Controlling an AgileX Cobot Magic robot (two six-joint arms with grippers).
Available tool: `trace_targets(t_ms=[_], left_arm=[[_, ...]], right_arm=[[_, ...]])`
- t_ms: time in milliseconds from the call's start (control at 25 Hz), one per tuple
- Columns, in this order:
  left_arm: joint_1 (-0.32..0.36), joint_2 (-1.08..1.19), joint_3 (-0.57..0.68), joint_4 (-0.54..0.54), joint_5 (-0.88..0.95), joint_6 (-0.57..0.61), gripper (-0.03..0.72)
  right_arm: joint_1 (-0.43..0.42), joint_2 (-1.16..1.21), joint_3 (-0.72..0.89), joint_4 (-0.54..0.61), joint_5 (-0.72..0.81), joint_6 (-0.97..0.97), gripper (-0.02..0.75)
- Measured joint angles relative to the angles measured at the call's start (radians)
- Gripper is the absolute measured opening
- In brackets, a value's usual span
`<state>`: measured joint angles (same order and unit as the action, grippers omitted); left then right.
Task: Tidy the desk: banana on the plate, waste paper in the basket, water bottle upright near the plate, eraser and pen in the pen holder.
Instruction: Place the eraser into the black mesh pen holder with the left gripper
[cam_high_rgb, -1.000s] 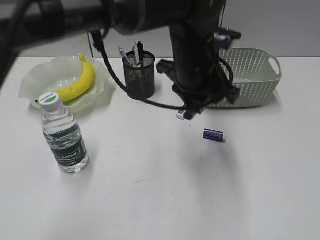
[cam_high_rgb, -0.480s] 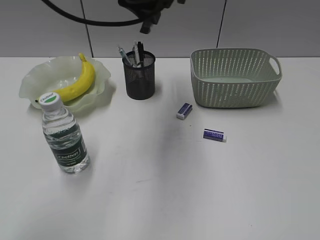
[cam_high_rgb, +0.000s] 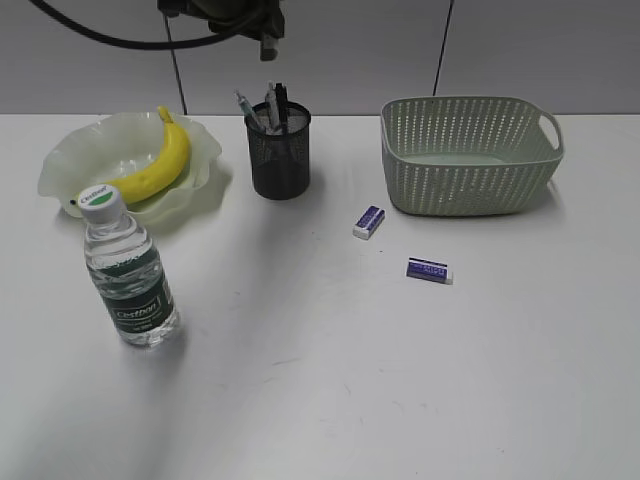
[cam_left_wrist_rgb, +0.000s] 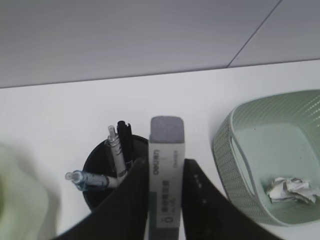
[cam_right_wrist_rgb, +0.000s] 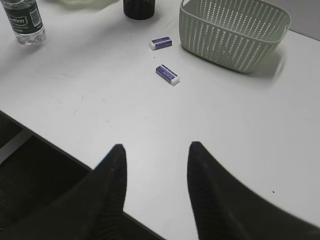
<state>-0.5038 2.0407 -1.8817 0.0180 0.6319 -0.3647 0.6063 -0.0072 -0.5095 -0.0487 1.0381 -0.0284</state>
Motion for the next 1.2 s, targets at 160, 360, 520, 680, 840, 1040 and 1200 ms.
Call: trace_targets(t_ms=[160,360,520,680,840,1040,1200], left_arm=[[-0.001,0.007,0.113,-0.008,-0.237,0.000,0.142],[-0.001,0.068,0.138,-0.008,-0.348,0.000,0.142],[-0.001,0.135,0.138,-0.008,-0.383,0.000,0.142],[-0.001,0.175,0.139,-0.007,-0.402,0.000,0.142],[-0.001,0.179,0.140,0.023,-0.413,0.000,0.142],[-0.001,0.179,0.140,0.050,-0.416,0.000,0.201],[0.000,0.179,0.140,0.086,-0.416,0.000,0.279]], right_arm=[[0.000,0.000,0.000,0.000,0.000,0.000,0.333],[0.000,0.000,0.000,0.000,0.000,0.000,0.333],[0.000,0.000,0.000,-0.001,0.000,0.000,0.333],[0.000,0.000,0.000,-0.001,0.000,0.001,0.332],[0.000,0.000,0.000,-0.001,0.000,0.001,0.332],[0.000,0.000,0.000,-0.001,0.000,0.001,0.332],[0.000,0.000,0.000,-0.002,0.000,0.001,0.332]])
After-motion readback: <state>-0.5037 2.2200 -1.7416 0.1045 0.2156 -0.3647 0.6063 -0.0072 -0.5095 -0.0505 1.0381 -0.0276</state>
